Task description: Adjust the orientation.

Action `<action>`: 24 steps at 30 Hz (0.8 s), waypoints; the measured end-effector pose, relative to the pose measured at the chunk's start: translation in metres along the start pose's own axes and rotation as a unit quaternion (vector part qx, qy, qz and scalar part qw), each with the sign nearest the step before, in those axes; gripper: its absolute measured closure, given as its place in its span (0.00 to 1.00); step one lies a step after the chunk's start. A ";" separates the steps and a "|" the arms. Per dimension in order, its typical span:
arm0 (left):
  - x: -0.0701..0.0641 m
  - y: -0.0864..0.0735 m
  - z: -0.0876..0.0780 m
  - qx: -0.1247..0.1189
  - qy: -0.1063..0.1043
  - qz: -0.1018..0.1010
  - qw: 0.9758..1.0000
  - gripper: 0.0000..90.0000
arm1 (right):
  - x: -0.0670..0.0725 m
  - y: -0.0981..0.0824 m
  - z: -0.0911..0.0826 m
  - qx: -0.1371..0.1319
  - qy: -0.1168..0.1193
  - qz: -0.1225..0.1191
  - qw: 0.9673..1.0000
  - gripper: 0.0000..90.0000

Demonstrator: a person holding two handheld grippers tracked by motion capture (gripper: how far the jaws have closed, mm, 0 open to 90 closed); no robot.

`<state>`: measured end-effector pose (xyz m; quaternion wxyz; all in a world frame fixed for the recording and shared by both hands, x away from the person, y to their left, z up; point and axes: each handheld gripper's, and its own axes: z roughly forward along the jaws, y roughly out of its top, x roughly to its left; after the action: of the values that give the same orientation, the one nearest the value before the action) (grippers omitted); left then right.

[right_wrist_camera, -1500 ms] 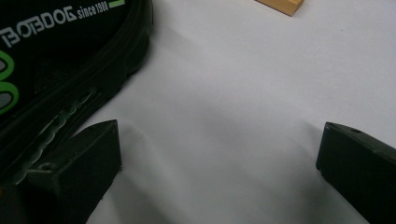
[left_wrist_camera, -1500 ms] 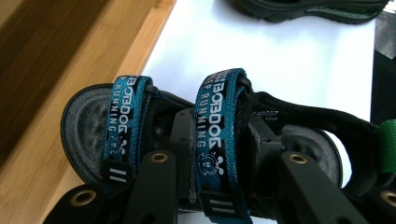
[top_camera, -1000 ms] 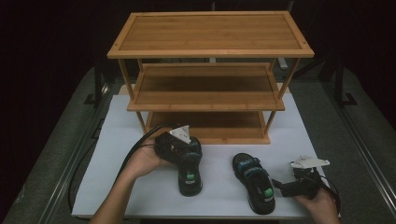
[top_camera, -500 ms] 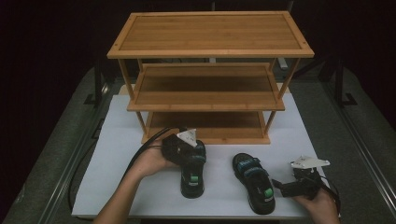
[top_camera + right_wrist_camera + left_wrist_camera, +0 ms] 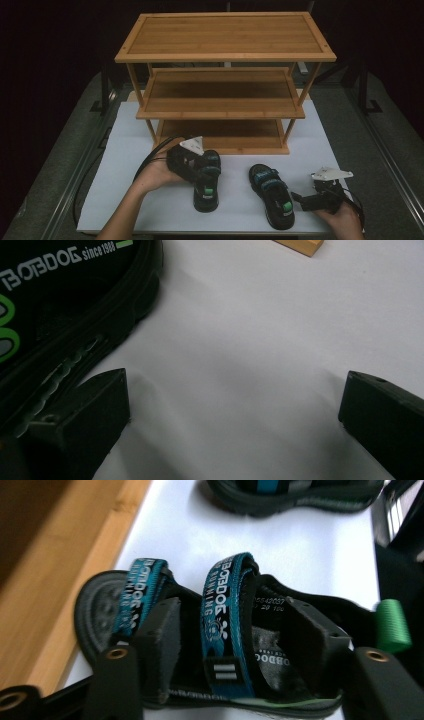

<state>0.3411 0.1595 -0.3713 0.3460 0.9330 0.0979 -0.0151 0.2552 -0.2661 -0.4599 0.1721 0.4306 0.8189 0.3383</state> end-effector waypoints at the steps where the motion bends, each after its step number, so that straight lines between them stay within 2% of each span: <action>1: 0.000 -0.002 -0.004 -0.007 0.001 -0.007 1.000 0.41 | 0.000 0.000 0.000 0.000 0.000 0.000 1.000 0.00; 4: 0.000 -0.006 -0.012 -0.010 0.008 -0.013 1.000 0.36 | 0.000 0.000 0.000 0.000 0.000 0.000 1.000 0.00; 6: -0.001 -0.011 -0.017 -0.018 0.021 -0.025 0.999 0.33 | 0.000 0.000 0.000 0.000 -0.001 0.000 1.000 0.00; 7: -0.002 -0.016 -0.021 -0.020 0.034 -0.032 0.999 0.30 | 0.000 0.000 0.000 0.000 -0.001 0.000 1.000 0.00; 8: -0.002 -0.016 -0.021 -0.020 0.034 -0.032 0.999 0.27 | 0.000 0.000 0.000 0.000 -0.001 0.000 1.000 0.00; 12: -0.004 -0.029 -0.030 -0.014 0.062 -0.049 0.997 0.22 | 0.000 0.000 0.000 0.000 -0.001 0.000 1.000 0.00; 17: -0.007 -0.048 -0.037 -0.008 0.098 -0.073 0.992 0.15 | 0.000 0.000 0.000 0.001 0.001 0.001 1.000 0.00; 19: -0.010 -0.060 -0.038 -0.007 0.114 -0.087 0.990 0.11 | 0.000 0.000 0.000 0.001 0.001 0.002 1.000 0.00; 20: -0.010 -0.060 -0.038 -0.007 0.114 -0.087 0.990 0.10 | 0.000 0.000 0.000 0.001 0.001 0.002 1.000 0.00; 22: -0.014 -0.072 -0.039 -0.005 0.127 -0.100 0.987 0.08 | -0.001 0.001 0.001 0.005 0.004 0.004 1.000 0.00; 23: -0.014 -0.072 -0.039 -0.005 0.127 -0.100 0.987 0.04 | -0.001 0.001 0.001 0.005 0.004 0.004 1.000 0.00; 24: -0.016 -0.077 -0.039 -0.004 0.132 -0.107 0.985 0.04 | -0.001 0.001 0.001 0.005 0.004 0.004 1.000 0.00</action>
<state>0.3089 0.2390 -0.3897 0.3301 0.9096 0.2421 0.0713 0.2570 -0.2665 -0.4594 0.1654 0.4330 0.8198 0.3364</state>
